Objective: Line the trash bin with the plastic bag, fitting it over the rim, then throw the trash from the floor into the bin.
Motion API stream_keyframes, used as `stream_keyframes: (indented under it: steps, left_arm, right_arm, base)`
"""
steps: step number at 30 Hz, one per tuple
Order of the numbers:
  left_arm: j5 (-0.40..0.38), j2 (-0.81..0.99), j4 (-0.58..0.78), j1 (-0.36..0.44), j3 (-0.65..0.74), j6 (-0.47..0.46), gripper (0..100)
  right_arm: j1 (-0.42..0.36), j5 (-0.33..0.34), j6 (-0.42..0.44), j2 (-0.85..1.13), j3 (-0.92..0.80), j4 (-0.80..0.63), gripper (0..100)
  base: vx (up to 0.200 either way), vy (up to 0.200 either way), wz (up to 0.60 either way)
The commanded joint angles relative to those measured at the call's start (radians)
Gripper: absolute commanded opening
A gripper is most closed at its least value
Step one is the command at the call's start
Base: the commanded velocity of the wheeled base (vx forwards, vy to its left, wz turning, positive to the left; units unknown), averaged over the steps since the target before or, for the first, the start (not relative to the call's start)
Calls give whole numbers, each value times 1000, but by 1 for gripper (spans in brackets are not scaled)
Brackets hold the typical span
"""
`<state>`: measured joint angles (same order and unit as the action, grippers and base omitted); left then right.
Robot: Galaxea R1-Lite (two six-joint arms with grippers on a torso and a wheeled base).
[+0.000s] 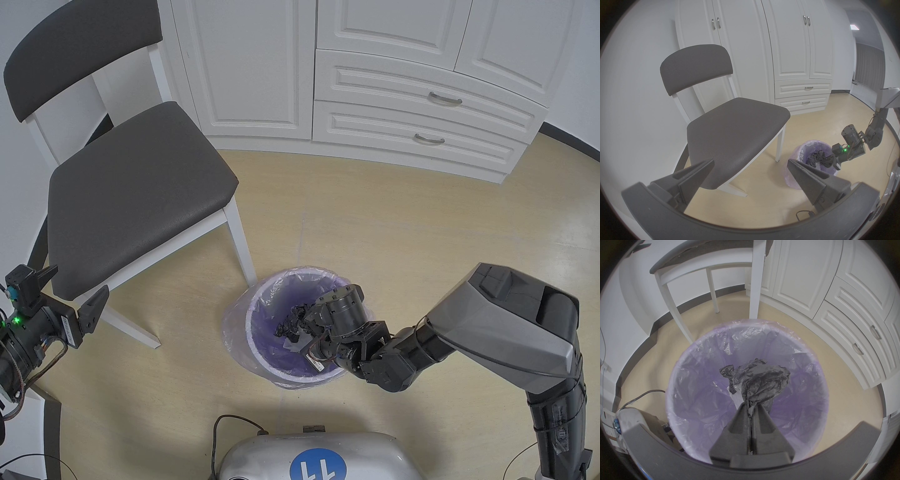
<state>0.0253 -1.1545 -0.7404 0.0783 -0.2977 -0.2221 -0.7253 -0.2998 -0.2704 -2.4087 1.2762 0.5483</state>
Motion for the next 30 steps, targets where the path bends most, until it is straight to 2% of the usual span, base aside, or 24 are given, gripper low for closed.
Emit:
stream_keyframes:
  steps: [1, 12, 18, 24, 30]
  left_arm:
    - [1, -1, 0, 0, 0, 0, 100]
    - [1, -8, 0, 0, 0, 0, 100]
    - [1, -8, 0, 0, 0, 0, 100]
    - [1, -2, 0, 0, 2, 0, 100]
    - [1, -1, 0, 0, 5, -2, 100]
  right_arm:
    - [12, -5, 0, -84, 52, -5, 0]
    - [20, -7, 8, -105, 103, -37, 0]
    - [-2, -9, 8, 2, 66, -54, 0]
    - [-46, -33, 8, 223, -15, -188, 0]
    - [-78, -35, 8, 350, -63, -249, 0]
  base:
    - [0, 0, 0]
    - [0, 0, 0]
    - [0, 0, 0]
    - [0, 0, 0]
    - [0, 0, 0]
